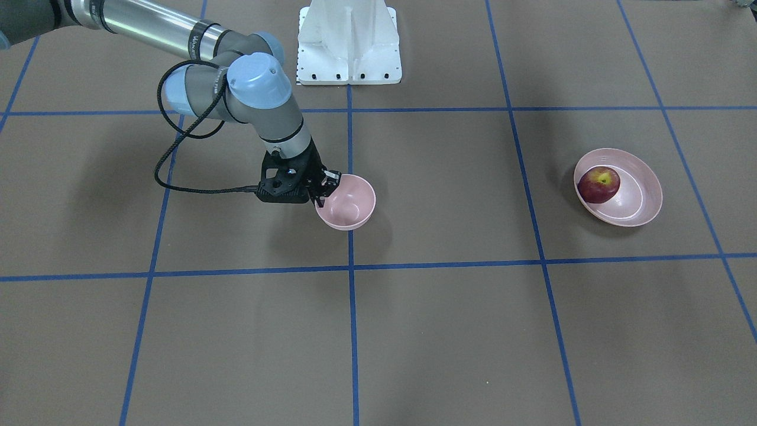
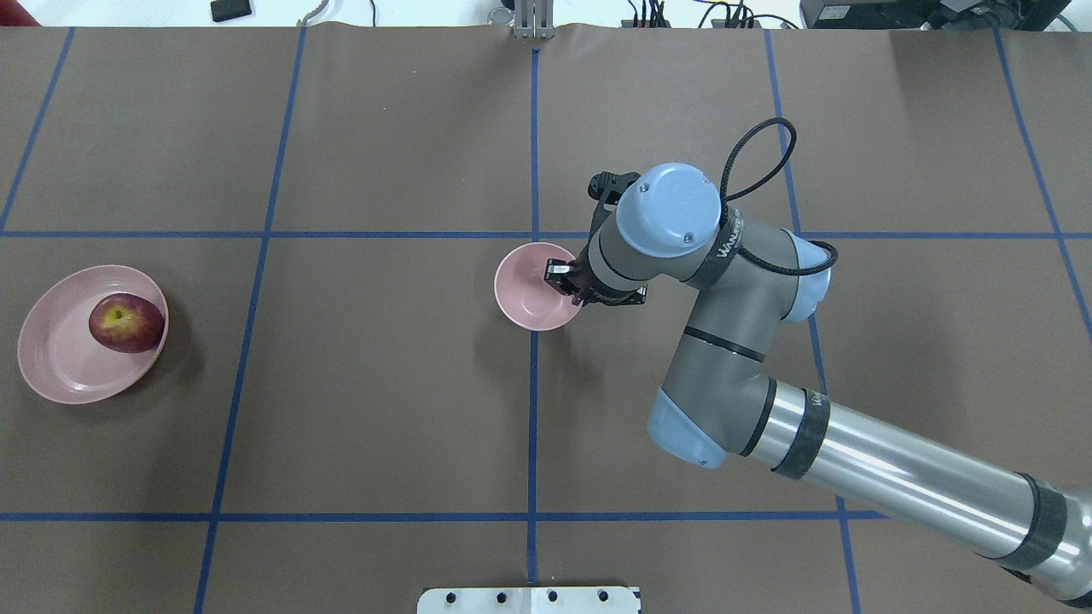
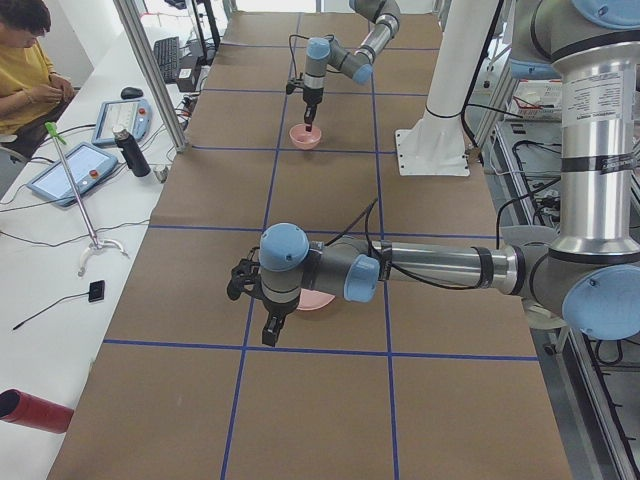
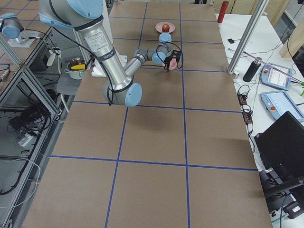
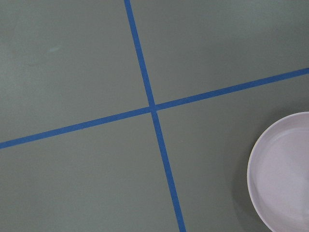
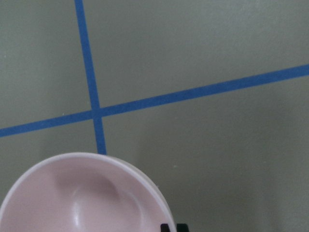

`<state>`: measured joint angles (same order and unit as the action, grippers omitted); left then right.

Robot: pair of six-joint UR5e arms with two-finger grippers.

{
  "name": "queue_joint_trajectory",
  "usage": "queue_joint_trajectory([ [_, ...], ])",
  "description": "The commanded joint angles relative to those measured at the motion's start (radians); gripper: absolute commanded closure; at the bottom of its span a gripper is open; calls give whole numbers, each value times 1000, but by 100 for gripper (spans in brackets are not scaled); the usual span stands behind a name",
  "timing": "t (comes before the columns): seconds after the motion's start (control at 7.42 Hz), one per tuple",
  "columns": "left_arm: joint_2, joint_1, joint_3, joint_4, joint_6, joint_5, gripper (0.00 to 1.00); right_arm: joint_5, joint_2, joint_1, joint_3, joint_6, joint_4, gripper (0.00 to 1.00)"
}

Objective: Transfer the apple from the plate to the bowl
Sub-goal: 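Release the bowl and raise the right arm away out of view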

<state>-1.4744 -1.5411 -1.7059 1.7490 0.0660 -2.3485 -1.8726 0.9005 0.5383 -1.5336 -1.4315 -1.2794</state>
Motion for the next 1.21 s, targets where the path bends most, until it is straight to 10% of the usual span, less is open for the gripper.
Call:
queue_joint_trajectory([
  [0.0,0,-1,0,0,0,0,2,16,-15,-27,23,-15,-1,68],
  [0.13,0,1,0,0,0,0,2,23,-12,-29,21,-14,0,13],
  [0.27,-1,-1,0,0,0,0,2,35,-11,-27,9,-7,2,0],
  [0.54,-1,-1,-1,3,0,0,2,-43,12,96,-49,32,-12,0],
  [1.08,-20,1,-17,23,0,0,2,-397,290,631,-128,781,-138,0],
])
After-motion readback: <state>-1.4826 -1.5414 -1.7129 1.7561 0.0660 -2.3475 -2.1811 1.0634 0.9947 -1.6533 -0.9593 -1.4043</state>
